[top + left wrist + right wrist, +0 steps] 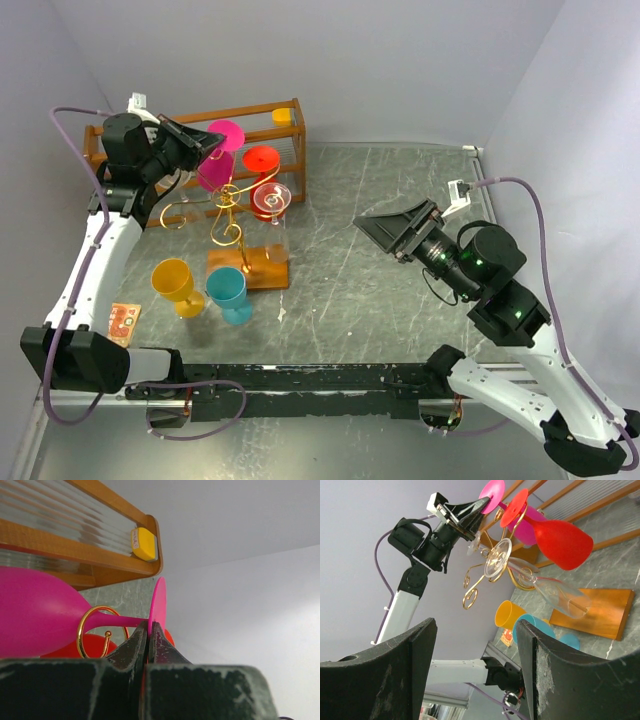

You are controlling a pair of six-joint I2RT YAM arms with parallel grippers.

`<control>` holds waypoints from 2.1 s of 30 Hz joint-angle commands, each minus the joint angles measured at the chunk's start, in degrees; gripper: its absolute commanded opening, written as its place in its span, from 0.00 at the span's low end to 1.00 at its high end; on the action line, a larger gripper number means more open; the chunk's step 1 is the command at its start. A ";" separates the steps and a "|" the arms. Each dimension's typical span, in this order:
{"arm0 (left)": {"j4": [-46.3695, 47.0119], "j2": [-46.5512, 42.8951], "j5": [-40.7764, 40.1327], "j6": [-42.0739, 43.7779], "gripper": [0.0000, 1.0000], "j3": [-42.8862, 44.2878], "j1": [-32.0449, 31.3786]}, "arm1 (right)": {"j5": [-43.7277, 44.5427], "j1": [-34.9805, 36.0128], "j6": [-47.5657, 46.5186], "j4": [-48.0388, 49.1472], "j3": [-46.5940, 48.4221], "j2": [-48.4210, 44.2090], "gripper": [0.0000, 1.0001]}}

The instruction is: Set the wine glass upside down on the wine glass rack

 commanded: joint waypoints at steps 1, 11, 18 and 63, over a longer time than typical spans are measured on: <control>0.10 -0.84 -1.80 1.47 0.07 3.07 0.45 | 0.84 0.02 -0.25 -0.80 1.31 -0.90 0.65; -4.82 -3.72 -6.38 4.69 0.07 3.43 0.79 | 0.95 0.02 0.01 -1.32 1.14 -1.73 0.65; -8.97 -5.05 -8.64 7.93 0.08 4.27 0.88 | 0.57 0.00 0.27 -0.75 0.62 -1.63 0.65; -25.73 -7.02 -12.58 19.97 0.47 16.69 0.89 | 0.51 -0.03 -2.12 -4.15 1.01 -1.02 0.64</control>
